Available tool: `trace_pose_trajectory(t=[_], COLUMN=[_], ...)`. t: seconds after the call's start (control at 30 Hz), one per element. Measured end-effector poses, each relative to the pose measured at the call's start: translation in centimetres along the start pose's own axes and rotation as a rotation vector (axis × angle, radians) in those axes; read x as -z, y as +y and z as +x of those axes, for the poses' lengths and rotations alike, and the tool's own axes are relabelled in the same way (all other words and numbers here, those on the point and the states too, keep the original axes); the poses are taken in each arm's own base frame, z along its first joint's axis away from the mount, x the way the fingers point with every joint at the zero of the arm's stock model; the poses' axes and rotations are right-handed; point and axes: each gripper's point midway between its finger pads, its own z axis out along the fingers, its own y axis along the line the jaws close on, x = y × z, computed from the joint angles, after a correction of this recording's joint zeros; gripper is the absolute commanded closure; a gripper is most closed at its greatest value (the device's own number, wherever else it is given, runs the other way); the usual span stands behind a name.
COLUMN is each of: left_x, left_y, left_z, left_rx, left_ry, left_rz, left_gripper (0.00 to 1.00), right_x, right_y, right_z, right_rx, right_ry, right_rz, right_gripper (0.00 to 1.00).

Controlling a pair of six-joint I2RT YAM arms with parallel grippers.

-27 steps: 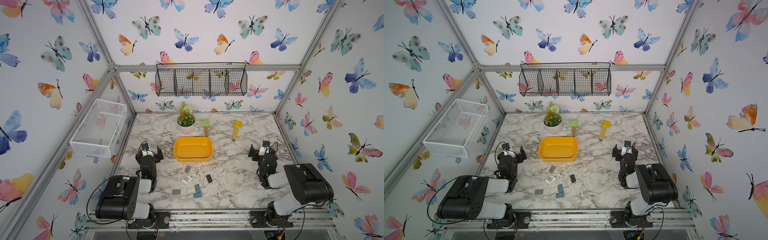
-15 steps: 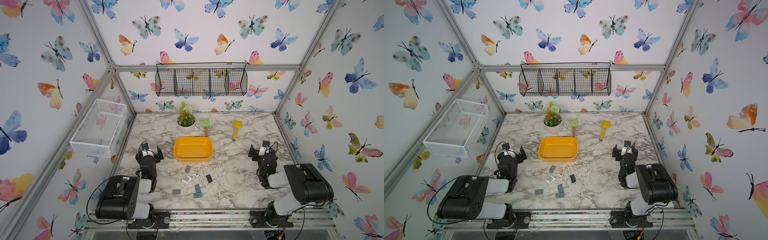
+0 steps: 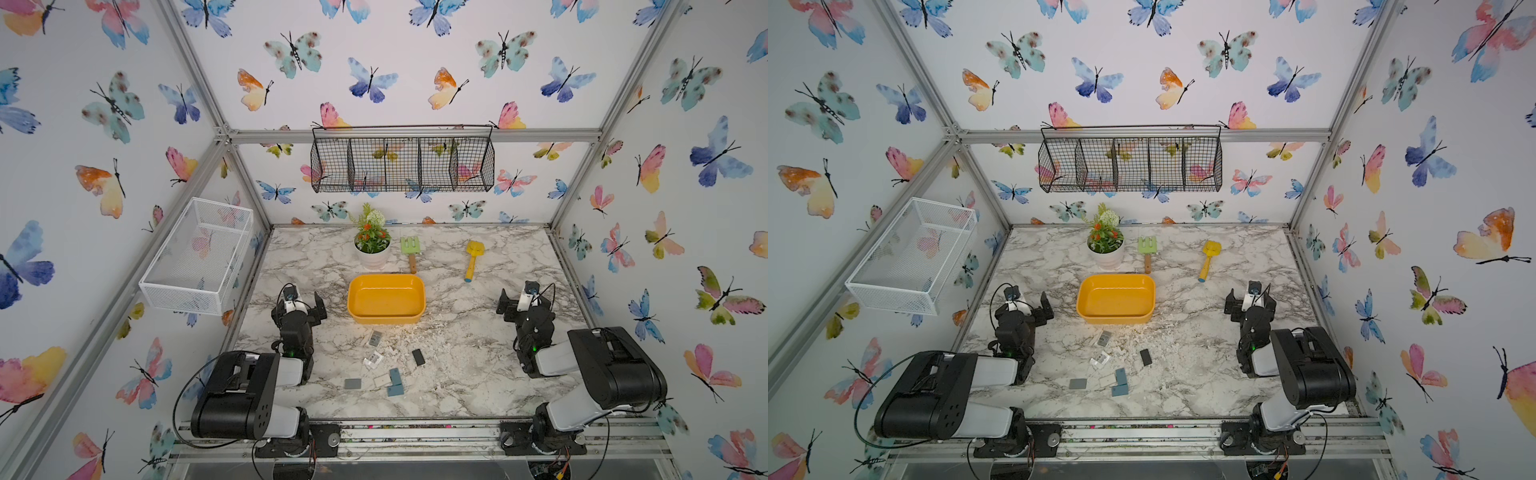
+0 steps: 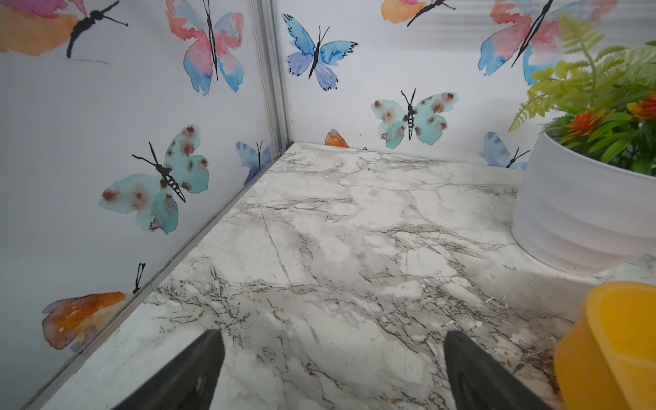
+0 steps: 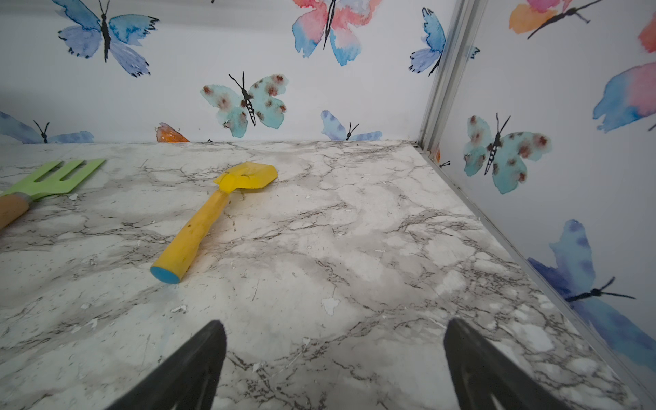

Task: Put the eraser in the storage box
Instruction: Pick up the eraser from the center of the board.

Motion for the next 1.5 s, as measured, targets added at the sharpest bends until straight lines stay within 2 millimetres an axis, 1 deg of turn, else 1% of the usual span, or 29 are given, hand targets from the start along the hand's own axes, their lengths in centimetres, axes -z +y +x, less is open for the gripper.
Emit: trace_pose_trajectory(t=[0.07, 0.1, 0.13, 0.17, 0.2, 0.23, 0.27, 0.3, 0.37, 0.4, 0.43, 0.5, 0.53, 0.6, 0.67, 0.73, 0.77, 0.83, 0.9, 0.97, 1.1, 1.2, 1.27, 1.4, 1.5], left_x=[-0.1, -0.5, -0.9, -1.8, -2.5, -2.9, -3.0, -2.9, -2.2, -1.9, -1.7, -1.6, -1.6, -1.6, -1.5, -0.8, 0.0, 2.2, 5.0, 7.6, 11.5, 13.9, 15.3, 17.2, 17.6], left_y=[0.0, 0.0, -0.1, -0.4, -0.7, -1.0, -1.1, -1.2, -1.4, -1.7, -1.9, -3.2, -3.8, -5.9, -8.9, -12.0, -13.7, -16.2, -18.2, -19.6, -20.6, -21.0, -21.0, -20.7, -19.9], left_z=[-0.1, -0.1, -0.4, -1.6, -3.4, -4.8, -6.6, -8.4, -11.3, -12.4, -13.4, -15.3, -15.7, -15.9, -15.2, -13.3, -12.0, -9.2, -6.2, -3.5, 0.9, 3.2, 4.2, 6.0, 7.6], left_rx=[-0.002, -0.010, -0.013, -0.012, -0.002, 0.007, 0.023, 0.045, 0.080, 0.092, 0.101, 0.122, 0.124, 0.114, 0.081, 0.027, -0.005, -0.066, -0.118, -0.157, -0.202, -0.223, -0.241, -0.267, -0.297], left_ry=[0.005, 0.035, 0.048, 0.059, 0.052, 0.038, 0.020, -0.001, -0.036, -0.040, -0.042, -0.012, 0.008, 0.083, 0.182, 0.304, 0.363, 0.473, 0.591, 0.692, 0.851, 0.934, 0.972, 1.027, 1.061], left_rz=[-0.002, -0.006, -0.005, -0.009, -0.008, -0.004, -0.003, 0.001, 0.016, 0.033, 0.044, 0.107, 0.133, 0.197, 0.270, 0.332, 0.367, 0.423, 0.481, 0.519, 0.544, 0.550, 0.549, 0.539, 0.494], left_gripper=[0.02, 0.02, 0.02, 0.02, 0.02, 0.02, 0.02, 0.02, 0.02, 0.02, 0.02, 0.02, 0.02, 0.00, 0.00, 0.00, 0.00, 0.00, 0.02, 0.03, 0.04, 0.05, 0.05, 0.06, 0.07], right_x=[0.0, 0.1, 0.0, -0.1, -0.5, -0.8, -1.2, -1.3, -1.4, -1.4, -1.4, -1.2, -1.0, -0.6, -0.5, -1.1, -1.5, -2.0, -2.2, -2.2, -1.8, -1.6, -1.5, -1.2, -1.0], right_y=[-0.1, -0.2, -0.2, -0.3, -0.3, -0.1, 0.1, 0.4, 1.3, 1.9, 2.4, 3.9, 4.9, 7.0, 8.6, 9.1, 9.3, 9.4, 9.2, 9.1, 9.1, 9.1, 9.3, 9.7, 9.8], right_z=[-0.2, -0.2, -0.5, -1.1, -2.5, -4.3, -6.7, -9.3, -13.4, -15.2, -16.5, -18.3, -18.7, -18.6, -17.6, -16.5, -16.0, -15.4, -14.8, -14.2, -12.9, -12.1, -11.6, -10.7, -9.4], right_rx=[-0.001, 0.001, 0.004, 0.006, -0.010, -0.034, -0.064, -0.097, -0.148, -0.174, -0.194, -0.240, -0.254, -0.254, -0.238, -0.224, -0.215, -0.205, -0.195, -0.189, -0.183, -0.183, -0.184, -0.195, -0.192], right_ry=[-0.006, 0.001, 0.010, 0.022, 0.019, 0.001, -0.026, -0.057, -0.102, -0.112, -0.116, -0.114, -0.105, -0.078, -0.023, 0.050, 0.088, 0.148, 0.198, 0.230, 0.280, 0.313, 0.337, 0.366, 0.397], right_rz=[0.004, 0.014, 0.021, 0.031, 0.043, 0.045, 0.042, 0.034, 0.013, 0.002, -0.008, -0.043, -0.067, -0.138, -0.185, -0.182, -0.175, -0.158, -0.135, -0.126, -0.123, -0.123, -0.134, -0.157, -0.162], right_gripper=[0.02, 0.02, 0.02, 0.02, 0.02, 0.02, 0.02, 0.02, 0.02, 0.02, 0.02, 0.02, 0.02, 0.02, 0.02, 0.02, 0.02, 0.02, 0.02, 0.02, 0.02, 0.02, 0.02, 0.02, 0.02])
